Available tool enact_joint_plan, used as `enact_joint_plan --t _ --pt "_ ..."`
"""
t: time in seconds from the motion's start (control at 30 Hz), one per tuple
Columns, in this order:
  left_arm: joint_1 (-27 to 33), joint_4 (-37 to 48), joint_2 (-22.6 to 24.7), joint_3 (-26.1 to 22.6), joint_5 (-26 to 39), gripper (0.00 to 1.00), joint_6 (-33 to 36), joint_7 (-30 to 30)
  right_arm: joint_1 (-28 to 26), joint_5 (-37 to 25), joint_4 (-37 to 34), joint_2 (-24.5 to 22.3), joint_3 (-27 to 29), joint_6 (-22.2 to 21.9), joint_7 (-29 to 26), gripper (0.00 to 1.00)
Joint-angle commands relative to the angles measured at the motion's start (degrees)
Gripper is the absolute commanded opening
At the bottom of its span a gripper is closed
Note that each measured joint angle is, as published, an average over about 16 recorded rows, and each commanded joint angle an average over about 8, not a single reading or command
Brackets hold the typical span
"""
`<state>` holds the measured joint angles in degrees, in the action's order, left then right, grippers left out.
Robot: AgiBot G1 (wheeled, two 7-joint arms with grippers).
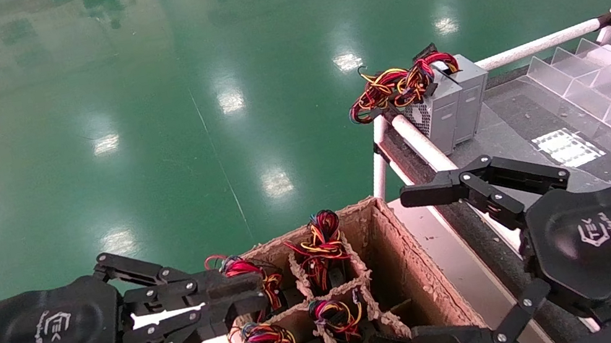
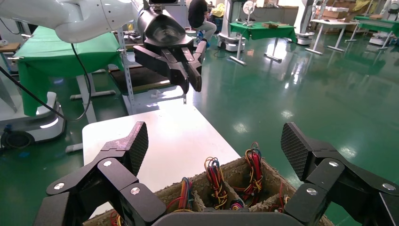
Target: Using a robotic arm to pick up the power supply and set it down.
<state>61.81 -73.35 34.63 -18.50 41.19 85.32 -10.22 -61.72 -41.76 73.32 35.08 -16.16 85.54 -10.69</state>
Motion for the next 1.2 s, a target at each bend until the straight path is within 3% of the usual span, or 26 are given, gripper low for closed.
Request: enact_joint_plan --t 0.03,0.07,0.1,0.33,0.37,0.87,1.2 --pt "0.0 0.0 0.0 0.0 0.0 0.0 0.0 0.0 0.0 0.0 0.0 0.0 0.0 0.0 0.0 1.0" --pt "0.0 0.0 0.0 0.0 0.0 0.0 0.0 0.0 0.0 0.0 0.0 0.0 0.0 0.0 0.0 1.0" --pt "0.0 0.0 0.0 0.0 0.0 0.07 0.0 0.0 0.0 0.0 0.0 0.0 0.0 0.0 0.0 1.0" --pt "0.0 0.0 0.0 0.0 0.0 0.95 0.0 0.0 0.0 0.0 0.0 0.0 0.0 0.0 0.0 1.0" --pt "0.0 0.0 0.0 0.0 0.0 1.0 0.0 0.0 0.0 0.0 0.0 0.0 0.0 0.0 0.0 1.0" --pt "0.0 0.0 0.0 0.0 0.0 1.0 0.0 0.0 -1.3 -0.9 -2.3 0.3 0.3 -0.9 1.1 1.0" --pt "0.0 0.0 0.0 -0.1 0.0 1.0 0.0 0.0 -6.3 -11.9 -4.9 0.6 -4.7 1.5 1.8 1.0"
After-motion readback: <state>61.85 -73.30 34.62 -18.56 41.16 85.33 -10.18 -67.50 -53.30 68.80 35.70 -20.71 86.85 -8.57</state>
